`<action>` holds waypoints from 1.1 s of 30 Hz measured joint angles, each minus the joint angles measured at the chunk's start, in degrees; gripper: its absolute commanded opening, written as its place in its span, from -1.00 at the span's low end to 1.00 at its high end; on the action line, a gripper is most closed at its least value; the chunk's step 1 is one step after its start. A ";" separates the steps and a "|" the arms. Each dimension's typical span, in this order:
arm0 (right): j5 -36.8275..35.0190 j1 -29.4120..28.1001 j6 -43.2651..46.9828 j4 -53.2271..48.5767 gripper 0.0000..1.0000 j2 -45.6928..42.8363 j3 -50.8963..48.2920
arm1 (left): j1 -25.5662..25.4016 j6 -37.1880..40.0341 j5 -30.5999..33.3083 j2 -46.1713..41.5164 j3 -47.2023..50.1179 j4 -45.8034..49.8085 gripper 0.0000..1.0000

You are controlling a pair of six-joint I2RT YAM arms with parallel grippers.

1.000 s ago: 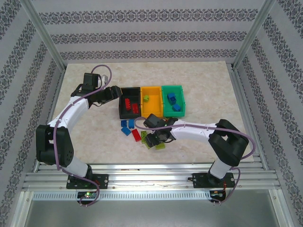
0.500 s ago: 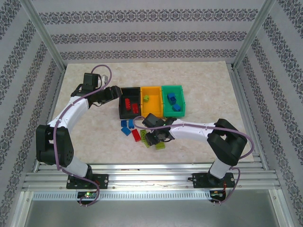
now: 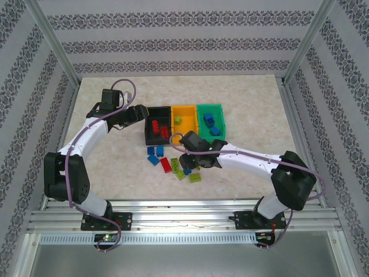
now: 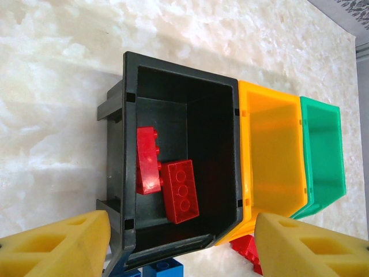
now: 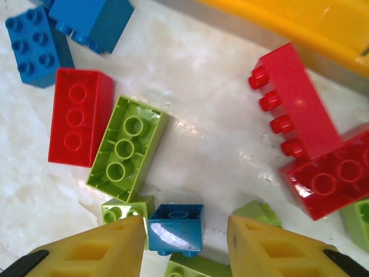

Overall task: Sort the legos into containers by color
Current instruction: Pick up the lego from the bottom-center of the table.

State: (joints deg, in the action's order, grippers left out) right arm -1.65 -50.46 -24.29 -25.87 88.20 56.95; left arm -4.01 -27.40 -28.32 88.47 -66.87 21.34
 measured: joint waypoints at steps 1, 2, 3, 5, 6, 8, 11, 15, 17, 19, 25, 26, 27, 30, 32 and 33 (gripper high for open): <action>0.17 0.28 0.00 -0.02 -0.11 -0.09 0.00 | 0.00 0.00 0.00 0.02 0.00 0.02 0.35; 0.22 0.59 0.00 0.00 -0.10 -0.09 0.00 | 0.00 0.00 0.00 0.00 0.00 0.02 0.35; 0.46 0.76 0.00 -0.04 -0.09 0.04 -0.09 | 0.00 0.00 0.00 0.02 0.00 0.00 0.35; 0.94 0.74 0.00 -0.04 -0.06 0.31 -0.26 | 0.00 0.00 0.00 0.00 0.00 0.00 0.35; 1.16 0.70 0.00 0.00 -0.05 0.57 -0.44 | 0.00 0.00 0.00 0.02 0.00 0.00 0.35; 1.49 0.42 -0.02 -0.02 -0.02 1.36 -0.94 | 0.00 0.00 0.00 0.00 0.00 0.02 0.35; 1.55 -0.13 0.00 -0.07 -0.01 3.56 -1.20 | 0.00 0.00 0.00 0.00 0.00 0.00 0.35; 1.55 -0.83 0.04 0.46 -0.02 5.97 -1.11 | 0.00 0.00 0.00 0.00 0.00 0.00 0.35; 1.70 -1.20 0.02 0.68 -0.01 6.40 -0.83 | 0.00 0.00 0.00 0.02 0.00 0.02 0.35; 2.12 -1.49 0.00 0.87 -0.01 6.91 -0.35 | 0.00 0.00 0.02 0.00 0.00 0.02 0.35; 2.32 -1.86 0.13 1.16 -0.01 8.98 0.57 | 0.00 0.00 0.02 0.00 0.00 0.02 0.35; 2.36 -1.95 0.15 1.27 -0.01 9.05 0.79 | 0.00 0.00 0.02 0.02 0.00 0.02 0.35; 2.40 -2.16 0.15 1.27 0.01 9.07 0.92 | 0.00 0.00 0.00 0.02 0.00 0.02 0.35; 2.51 -2.32 0.17 1.27 0.01 9.49 0.92 | 0.00 0.00 0.00 0.02 0.00 0.02 0.35; 2.49 -2.32 0.17 1.25 0.02 9.64 0.94 | 0.00 0.00 0.02 0.02 0.00 0.02 0.35; 2.51 -2.32 0.17 1.25 0.04 9.77 1.09 | 0.00 0.00 0.00 0.02 0.00 0.00 0.35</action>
State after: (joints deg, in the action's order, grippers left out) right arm 0.86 -52.77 -24.12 -24.62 97.97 58.04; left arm -4.01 -27.40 -28.32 88.49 -66.87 21.34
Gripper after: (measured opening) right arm 0.509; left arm 0.676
